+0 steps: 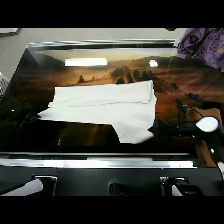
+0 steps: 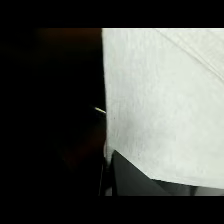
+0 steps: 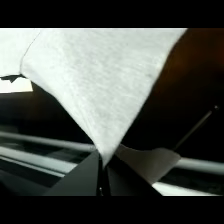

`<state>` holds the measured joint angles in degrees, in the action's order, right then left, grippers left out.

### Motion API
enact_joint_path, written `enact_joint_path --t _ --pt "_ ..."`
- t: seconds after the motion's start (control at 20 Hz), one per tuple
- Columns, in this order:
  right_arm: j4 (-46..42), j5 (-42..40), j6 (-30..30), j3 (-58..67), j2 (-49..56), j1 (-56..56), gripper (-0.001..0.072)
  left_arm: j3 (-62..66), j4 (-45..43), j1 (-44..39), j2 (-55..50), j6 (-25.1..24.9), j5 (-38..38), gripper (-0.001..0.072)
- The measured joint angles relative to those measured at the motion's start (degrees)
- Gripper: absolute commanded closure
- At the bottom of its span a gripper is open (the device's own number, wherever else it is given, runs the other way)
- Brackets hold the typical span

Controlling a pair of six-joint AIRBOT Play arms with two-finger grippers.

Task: Fold the clothes and pants, and hang the long-sleeved shirts on hangers.

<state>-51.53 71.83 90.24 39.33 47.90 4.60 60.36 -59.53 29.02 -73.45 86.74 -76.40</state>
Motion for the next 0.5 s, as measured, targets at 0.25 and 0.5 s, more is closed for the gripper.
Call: enact_joint_path --t 0.25,0.5 --pt "-4.0 9.0 7.6 0.0 -12.2 0.0 0.0682 -3.6 -10.1 -2.3 11.8 6.0 -3.0 0.0694" --pt "-4.9 7.2 8.2 1.6 -10.1 0.0 0.0682 -4.7 -12.5 -5.8 13.7 7.6 1.5 0.0694"
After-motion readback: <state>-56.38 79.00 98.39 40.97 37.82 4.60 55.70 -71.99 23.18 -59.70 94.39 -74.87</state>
